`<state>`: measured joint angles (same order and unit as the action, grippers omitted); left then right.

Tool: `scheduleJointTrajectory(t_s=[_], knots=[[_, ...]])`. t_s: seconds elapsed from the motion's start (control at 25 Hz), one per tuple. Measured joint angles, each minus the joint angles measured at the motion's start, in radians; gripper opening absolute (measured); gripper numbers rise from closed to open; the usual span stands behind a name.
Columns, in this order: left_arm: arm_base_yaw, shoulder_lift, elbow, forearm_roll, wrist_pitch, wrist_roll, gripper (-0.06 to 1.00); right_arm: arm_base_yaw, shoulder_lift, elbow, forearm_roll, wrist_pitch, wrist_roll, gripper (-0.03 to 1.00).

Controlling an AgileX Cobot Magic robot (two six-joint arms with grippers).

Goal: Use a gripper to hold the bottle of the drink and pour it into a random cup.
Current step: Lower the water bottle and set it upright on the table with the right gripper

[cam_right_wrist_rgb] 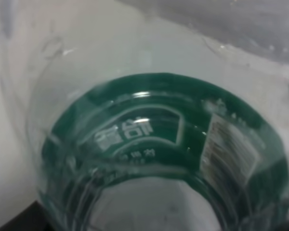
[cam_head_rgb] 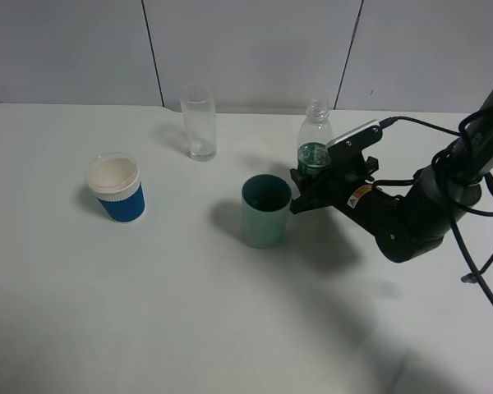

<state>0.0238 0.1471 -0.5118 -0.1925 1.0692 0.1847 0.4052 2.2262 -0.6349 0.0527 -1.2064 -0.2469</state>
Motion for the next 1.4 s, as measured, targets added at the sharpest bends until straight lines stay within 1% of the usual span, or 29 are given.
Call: scheduleJointTrajectory(t_s=[0.36, 0.88, 1.16, 1.4], knots=[[0.000, 0.000, 0.000, 0.000, 0.000, 0.000, 0.99, 0.000, 0.024, -0.041, -0.005, -0.002, 0.000, 0.54], [0.000, 0.000, 0.000, 0.000, 0.000, 0.000, 0.99, 0.000, 0.031, -0.053, -0.007, -0.005, 0.001, 0.54], [0.000, 0.000, 0.000, 0.000, 0.000, 0.000, 0.99, 0.000, 0.032, -0.075, -0.029, -0.001, 0.099, 0.54], [0.000, 0.000, 0.000, 0.000, 0.000, 0.001, 0.99, 0.000, 0.032, -0.076, -0.029, -0.001, 0.105, 0.54]])
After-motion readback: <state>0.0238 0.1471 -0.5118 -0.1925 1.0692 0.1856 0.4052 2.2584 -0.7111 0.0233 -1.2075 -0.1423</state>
